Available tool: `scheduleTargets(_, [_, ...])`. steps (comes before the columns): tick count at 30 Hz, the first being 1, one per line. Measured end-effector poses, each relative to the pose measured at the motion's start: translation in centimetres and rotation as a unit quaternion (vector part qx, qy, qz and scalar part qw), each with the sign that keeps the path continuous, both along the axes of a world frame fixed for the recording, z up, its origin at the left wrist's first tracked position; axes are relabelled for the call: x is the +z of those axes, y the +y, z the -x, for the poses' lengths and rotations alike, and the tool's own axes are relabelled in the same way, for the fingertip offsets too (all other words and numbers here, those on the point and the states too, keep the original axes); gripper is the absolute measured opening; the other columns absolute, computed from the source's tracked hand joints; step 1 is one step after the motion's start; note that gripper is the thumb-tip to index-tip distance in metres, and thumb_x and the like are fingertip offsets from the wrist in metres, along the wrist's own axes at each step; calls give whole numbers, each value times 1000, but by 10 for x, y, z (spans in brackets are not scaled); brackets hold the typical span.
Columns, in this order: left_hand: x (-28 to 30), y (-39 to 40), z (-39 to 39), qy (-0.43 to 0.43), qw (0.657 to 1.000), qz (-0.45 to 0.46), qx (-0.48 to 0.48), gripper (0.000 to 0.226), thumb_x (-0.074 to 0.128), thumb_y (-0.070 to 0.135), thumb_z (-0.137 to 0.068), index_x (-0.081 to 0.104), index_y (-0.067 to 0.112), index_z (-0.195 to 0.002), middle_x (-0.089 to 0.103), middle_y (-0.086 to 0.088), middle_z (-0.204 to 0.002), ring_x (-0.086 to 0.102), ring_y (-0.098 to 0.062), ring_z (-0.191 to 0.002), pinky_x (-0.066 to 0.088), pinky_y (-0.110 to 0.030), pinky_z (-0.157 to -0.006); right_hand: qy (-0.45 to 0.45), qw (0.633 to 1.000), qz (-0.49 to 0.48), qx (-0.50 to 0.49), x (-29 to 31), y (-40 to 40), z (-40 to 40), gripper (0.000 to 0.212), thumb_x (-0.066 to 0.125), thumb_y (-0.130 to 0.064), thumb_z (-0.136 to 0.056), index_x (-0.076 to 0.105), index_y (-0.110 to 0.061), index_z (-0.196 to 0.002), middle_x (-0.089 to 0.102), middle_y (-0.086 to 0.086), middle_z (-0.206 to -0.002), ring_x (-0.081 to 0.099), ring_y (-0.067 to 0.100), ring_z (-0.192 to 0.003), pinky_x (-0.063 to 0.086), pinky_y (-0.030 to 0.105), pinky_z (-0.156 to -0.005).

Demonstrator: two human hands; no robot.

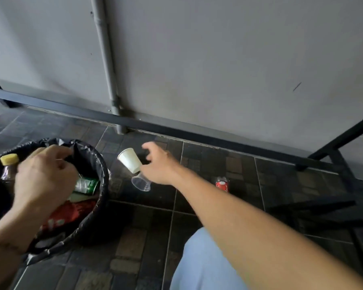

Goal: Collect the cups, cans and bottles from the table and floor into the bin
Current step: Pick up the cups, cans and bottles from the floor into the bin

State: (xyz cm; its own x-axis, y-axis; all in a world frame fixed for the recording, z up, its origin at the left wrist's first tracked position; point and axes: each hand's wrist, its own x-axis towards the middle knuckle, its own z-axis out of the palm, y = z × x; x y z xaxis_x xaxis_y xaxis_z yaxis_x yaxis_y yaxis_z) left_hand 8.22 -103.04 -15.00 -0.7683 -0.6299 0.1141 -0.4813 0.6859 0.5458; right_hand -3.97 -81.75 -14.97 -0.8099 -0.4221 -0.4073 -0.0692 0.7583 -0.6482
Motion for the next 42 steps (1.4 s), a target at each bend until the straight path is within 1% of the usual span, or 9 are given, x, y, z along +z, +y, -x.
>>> scheduleTargets(3, [28,58,28,43,997,-18,-65,30,63,5,-78,75,18,-102,70,-9,-104,65,-38,-93,53,-44,-85,0,997,-48,-63,-12,58,30,67,61,-23,-82,37,-33,-144,52,4,-139,57,25,-117,50,42,-94])
scheduleTargets(11, [-59,131,91,7,972,-31,-231,30,51,18,-80,74,14,-98,70,-5,-98,67,-34,-79,49,-32,-67,-24,977,-103,-185,-71,169,66,60,60,-20,-85,41,-33,-140,52,4,-135,58,20,-104,50,38,-84])
scheduleTargets(14, [-100,155,107,-28,955,-31,-295,29,60,9,-83,70,15,-109,66,-4,-107,66,-28,-89,48,-32,-70,-29,970,-126,-206,-105,195,66,60,58,-17,-87,41,-30,-142,49,5,-136,56,11,-86,47,29,-66])
scheduleTargets(19, [-159,202,134,-142,904,17,-403,61,57,20,-88,44,24,-147,44,-2,-146,45,-27,-133,42,-42,-106,-13,945,-180,-272,-168,222,46,71,64,-20,-84,30,-28,-146,38,12,-136,50,36,-118,45,41,-95])
scheduleTargets(22, [-192,217,142,-235,836,93,-487,87,62,23,-85,16,28,-160,11,-8,-168,7,-31,-154,10,-52,-124,-41,935,-187,-298,-197,226,21,91,69,-20,-85,8,-32,-152,35,12,-134,52,34,-111,48,43,-88])
scheduleTargets(25, [-213,210,140,-256,800,210,-501,100,69,31,-85,4,25,-161,11,-14,-166,5,-36,-154,7,-61,-122,-56,929,-187,-313,-210,230,9,107,72,-10,-84,-4,-34,-155,34,11,-141,52,32,-116,43,39,-82])
scheduleTargets(30, [-224,191,126,-221,810,283,-464,95,71,29,-84,15,14,-160,32,-18,-156,29,-37,-145,16,-57,-121,-54,923,-163,-344,-211,242,20,97,72,-28,-86,4,-33,-156,36,11,-148,50,33,-125,41,39,-81])
scheduleTargets(34, [-225,185,118,-256,816,268,-443,100,70,36,-80,10,18,-158,27,-17,-153,35,-36,-134,32,-48,-113,-64,927,-131,-344,-218,228,27,93,71,-32,-87,6,-35,-154,39,11,-146,52,33,-124,44,40,-86])
scheduleTargets(42, [-222,177,88,-280,865,178,-377,104,64,52,-68,17,18,-154,40,-11,-143,38,-33,-127,31,-48,-105,-75,939,-122,-312,-216,192,31,103,73,-12,-82,3,-30,-155,38,10,-145,46,34,-129,43,44,-95])
